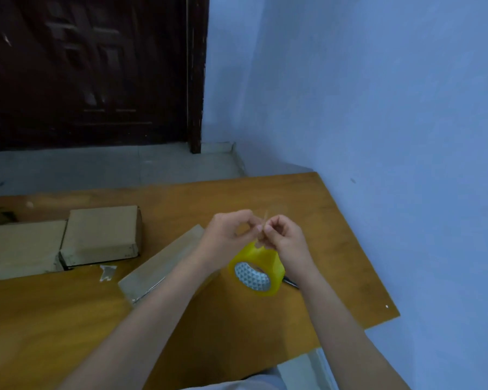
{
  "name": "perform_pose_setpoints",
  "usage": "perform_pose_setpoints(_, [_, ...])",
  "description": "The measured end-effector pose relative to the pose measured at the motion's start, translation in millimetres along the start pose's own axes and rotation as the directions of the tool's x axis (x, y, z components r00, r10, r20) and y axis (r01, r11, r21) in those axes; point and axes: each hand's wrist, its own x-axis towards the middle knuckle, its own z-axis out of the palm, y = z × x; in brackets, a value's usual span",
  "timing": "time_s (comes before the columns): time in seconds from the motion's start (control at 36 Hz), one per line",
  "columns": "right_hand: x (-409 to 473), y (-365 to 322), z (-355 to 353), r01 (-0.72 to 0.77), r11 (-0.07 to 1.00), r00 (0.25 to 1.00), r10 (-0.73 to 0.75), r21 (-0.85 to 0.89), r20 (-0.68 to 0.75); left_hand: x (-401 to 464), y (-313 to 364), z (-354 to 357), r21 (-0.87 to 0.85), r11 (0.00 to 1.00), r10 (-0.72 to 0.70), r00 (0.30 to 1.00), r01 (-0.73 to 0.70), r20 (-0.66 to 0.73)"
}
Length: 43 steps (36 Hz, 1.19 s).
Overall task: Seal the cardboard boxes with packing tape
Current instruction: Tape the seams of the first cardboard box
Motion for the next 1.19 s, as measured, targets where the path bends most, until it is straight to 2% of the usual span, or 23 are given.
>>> perform_pose_setpoints(0.03, [-1, 2, 0, 0.003, 1.0, 1.0, -0.003, 0.011, 0.009, 0, 4, -1, 0.141, 0.986, 0.081, 0.997, -0.083, 0.021])
perform_pose_setpoints(0.08, [-3, 6, 0, 0.014, 0.999, 1.0, -0.015, 0.031, 0.023, -1, 12, -2, 0.291, 0.937, 0.185, 0.981, -0.194, 0.059])
perform_pose_setpoints(0.22, [-5, 0, 3, 0.087, 0.996, 0.995, -0.088, 0.023, 0.036, -3, 21, -9, 0.364, 0.885, 0.295, 0.955, -0.289, 0.04])
perform_pose_setpoints(0.36, [-1, -23, -2, 0.21, 0.966, 0.978, -0.21, -0.15, 0.015, 6, 34, -18, 0.425, 0.825, 0.392, 0.919, -0.373, 0.047])
perform_pose_setpoints(0.44, [5, -32, -15, 0.176, 0.984, 0.984, -0.176, -0.032, 0.024, 12, 44, -19, 0.419, 0.819, 0.411, 0.91, -0.391, 0.046])
perform_pose_setpoints(0.47, [6, -34, -19, 0.179, 0.984, 0.984, -0.179, 0.005, 0.009, 13, 47, -18, 0.378, 0.849, 0.388, 0.921, -0.368, 0.027])
perform_pose_setpoints(0.53, [6, -36, -20, 0.234, 0.972, 0.971, -0.235, -0.032, -0.041, 14, 52, -16, 0.251, 0.925, 0.305, 0.952, -0.286, -0.039])
perform_pose_setpoints(0.61, [2, -35, -17, 0.329, 0.901, 0.922, -0.371, -0.281, -0.108, 15, 57, -11, 0.132, 0.972, 0.211, 0.971, -0.196, -0.115])
perform_pose_setpoints(0.67, [-2, -27, -21, 0.323, 0.85, 0.906, -0.405, -0.417, -0.123, 14, 60, -7, 0.087, 0.984, 0.168, 0.974, -0.156, -0.152])
perform_pose_setpoints(0.72, [-8, -22, -28, 0.236, 0.92, 0.956, -0.277, -0.314, -0.092, 13, 61, -5, 0.009, 0.992, 0.123, 0.975, -0.124, -0.185])
perform_pose_setpoints(0.78, [-12, -10, -34, 0.14, 0.976, 0.99, -0.135, -0.166, 0.043, 13, 63, -4, -0.098, 0.992, 0.059, 0.978, -0.08, -0.2])
perform_pose_setpoints(0.83, [-14, 1, -36, 0.07, 0.983, 0.987, -0.044, -0.171, 0.154, 14, 65, -3, -0.173, 0.984, -0.001, 0.98, -0.034, -0.2])
perform_pose_setpoints(0.89, [-13, 9, -35, 0.023, 0.964, 0.984, 0.025, -0.264, 0.178, 15, 67, -2, -0.228, 0.974, -0.048, 0.978, 0.0, -0.205])
perform_pose_setpoints(0.97, [-15, 17, -25, 0.014, 0.936, 0.974, 0.067, -0.352, 0.217, 13, 69, -8, -0.33, 0.943, -0.127, 0.962, 0.042, -0.241])
perform_pose_setpoints(1.06, [-18, 22, -8, 0.0, 0.949, 0.97, 0.077, -0.314, 0.231, 10, 66, -20, -0.421, 0.903, -0.216, 0.933, 0.079, -0.287])
perform_pose_setpoints(1.19, [-21, 14, 9, 0.045, 0.967, 0.995, -0.022, -0.249, 0.095, 0, 49, -47, -0.504, 0.86, -0.302, 0.877, 0.081, -0.375])
